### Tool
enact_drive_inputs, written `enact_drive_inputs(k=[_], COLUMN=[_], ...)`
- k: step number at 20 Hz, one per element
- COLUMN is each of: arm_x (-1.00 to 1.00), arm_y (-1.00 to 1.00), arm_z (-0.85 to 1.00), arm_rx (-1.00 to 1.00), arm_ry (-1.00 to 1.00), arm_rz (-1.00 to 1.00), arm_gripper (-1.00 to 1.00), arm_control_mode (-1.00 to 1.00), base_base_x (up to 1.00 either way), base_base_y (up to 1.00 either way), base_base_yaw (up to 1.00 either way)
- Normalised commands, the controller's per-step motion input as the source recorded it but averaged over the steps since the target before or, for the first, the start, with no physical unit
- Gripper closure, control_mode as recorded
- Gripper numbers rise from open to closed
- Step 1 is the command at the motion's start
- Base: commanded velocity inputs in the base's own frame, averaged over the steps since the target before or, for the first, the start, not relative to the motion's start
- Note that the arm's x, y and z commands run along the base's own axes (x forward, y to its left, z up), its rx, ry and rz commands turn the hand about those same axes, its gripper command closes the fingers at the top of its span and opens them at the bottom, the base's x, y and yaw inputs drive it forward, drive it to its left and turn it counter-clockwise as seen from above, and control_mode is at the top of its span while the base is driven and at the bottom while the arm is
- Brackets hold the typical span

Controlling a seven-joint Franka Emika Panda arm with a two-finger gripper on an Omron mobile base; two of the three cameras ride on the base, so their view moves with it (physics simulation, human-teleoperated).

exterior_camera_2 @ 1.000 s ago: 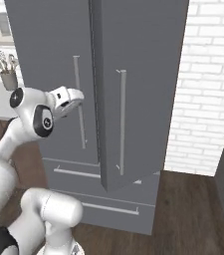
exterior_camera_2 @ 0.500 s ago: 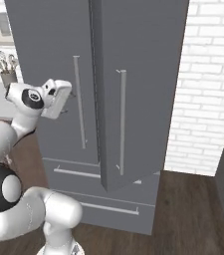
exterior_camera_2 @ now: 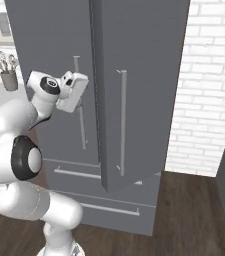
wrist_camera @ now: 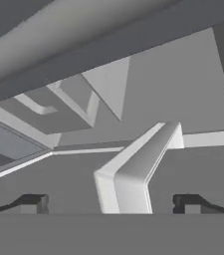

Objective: Take the strawberry from the fridge and place it on top of the pancake, located on the dining counter.

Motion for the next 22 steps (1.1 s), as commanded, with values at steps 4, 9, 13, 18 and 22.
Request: enact_drive_inputs(k=[4,9,13,18,22], arm_x=[-0.06,-0.2,-0.56,-0.7,-0.54], arm_y=[-0.85,-0.87,-0.92,-0.99,-0.98], arm_z=[0.01,0.08,0.18,0.3,0.32], arm_rx=[0.0,0.0,0.0,0.0,0.0], arm_ry=[-0.07,-0.1,-0.19,-0.26,-0.26], arm_rz=[0.0,0.0,0.0,0.0,0.0], arm_gripper=[-1.0,-1.0,-1.0,-1.0,-1.0], arm_control_mode=[-1.0,-1.0,-1.0,-1.0,-1.0], base_base_x=[0.0,0.0,0.0,0.0,0.0], base_base_y=[0.0,0.0,0.0,0.0,0.0], base_base_yaw=[0.0,0.0,0.0,0.0,0.0])
